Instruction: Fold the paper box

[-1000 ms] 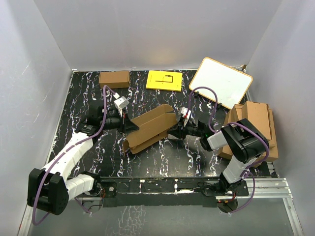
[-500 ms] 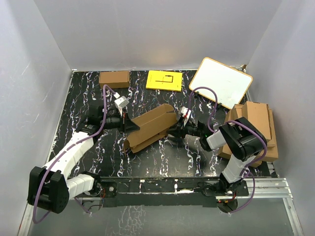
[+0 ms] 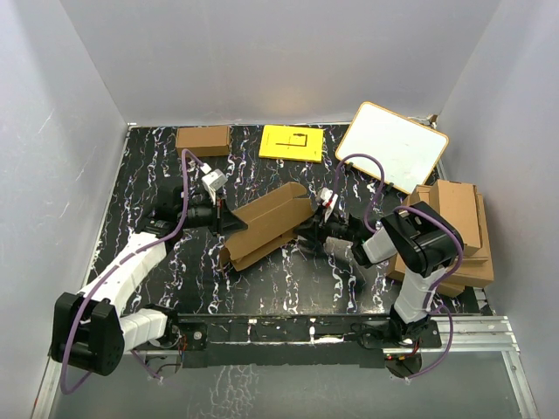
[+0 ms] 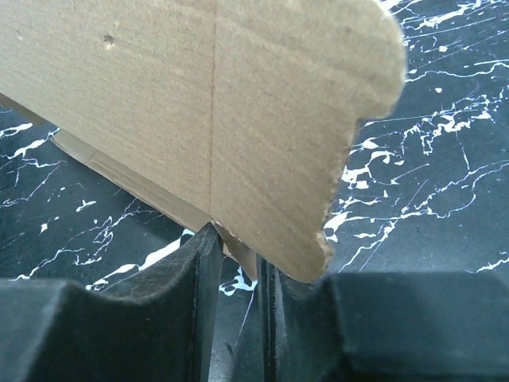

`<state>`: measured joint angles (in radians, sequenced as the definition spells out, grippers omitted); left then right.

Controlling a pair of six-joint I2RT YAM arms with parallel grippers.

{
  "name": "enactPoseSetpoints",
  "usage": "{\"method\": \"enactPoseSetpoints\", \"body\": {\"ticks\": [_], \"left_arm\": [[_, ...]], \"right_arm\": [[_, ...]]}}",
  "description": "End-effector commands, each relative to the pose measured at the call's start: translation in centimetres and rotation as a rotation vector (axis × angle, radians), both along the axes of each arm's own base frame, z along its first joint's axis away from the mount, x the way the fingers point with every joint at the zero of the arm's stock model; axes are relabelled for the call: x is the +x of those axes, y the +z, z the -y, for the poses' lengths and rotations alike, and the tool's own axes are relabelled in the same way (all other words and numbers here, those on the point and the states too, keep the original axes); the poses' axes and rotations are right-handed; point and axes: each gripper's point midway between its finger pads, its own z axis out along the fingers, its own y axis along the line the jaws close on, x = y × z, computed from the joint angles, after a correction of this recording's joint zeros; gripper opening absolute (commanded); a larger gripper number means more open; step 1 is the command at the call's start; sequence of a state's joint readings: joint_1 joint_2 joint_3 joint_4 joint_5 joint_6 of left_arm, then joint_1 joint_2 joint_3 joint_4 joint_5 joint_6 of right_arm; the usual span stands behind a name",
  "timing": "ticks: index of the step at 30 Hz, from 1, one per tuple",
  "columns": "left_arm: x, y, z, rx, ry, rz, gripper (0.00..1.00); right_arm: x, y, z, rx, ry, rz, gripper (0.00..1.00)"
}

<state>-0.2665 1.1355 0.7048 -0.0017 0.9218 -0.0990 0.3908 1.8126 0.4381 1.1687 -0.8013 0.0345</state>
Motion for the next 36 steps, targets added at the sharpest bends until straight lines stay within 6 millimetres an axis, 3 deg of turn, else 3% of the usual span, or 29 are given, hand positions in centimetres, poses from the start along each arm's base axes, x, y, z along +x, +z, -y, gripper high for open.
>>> {"method": "enactPoseSetpoints", "body": {"ticks": [1, 10, 17, 23, 30, 36], "left_arm": [[-0.4, 0.1, 0.1, -0.019, -0.023, -0.011, 0.00], [0.3, 1.0, 0.1, -0.049, 0.015, -0.018, 0.00], [1.6, 2.4, -0.5, -0.070, 0.149, -0.010, 0.00], [2.4, 2.0, -1.6, -0.066, 0.295, -0.059, 0.00], [2.4, 2.5, -1.9, -0.143, 0.374, -0.091, 0.03], [2.1, 1.1, -1.8, -0.171, 0.389, -0.140, 0.00]], "right_arm": [[1.2, 3.5, -1.1, 0.067, 0.028, 0.167, 0.24], [0.8, 4.6, -1.1, 0.048, 0.053, 0.225, 0.08], [1.0, 5.9, -1.0, -0.064, 0.102, 0.235, 0.08], [1.6, 5.7, -0.3, -0.247, 0.138, 0.116, 0.08], [0.5, 5.0, 1.3, -0.391, 0.168, 0.005, 0.08], [0.5, 4.5, 2.7, -0.505, 0.156, -0.063, 0.08]]}}
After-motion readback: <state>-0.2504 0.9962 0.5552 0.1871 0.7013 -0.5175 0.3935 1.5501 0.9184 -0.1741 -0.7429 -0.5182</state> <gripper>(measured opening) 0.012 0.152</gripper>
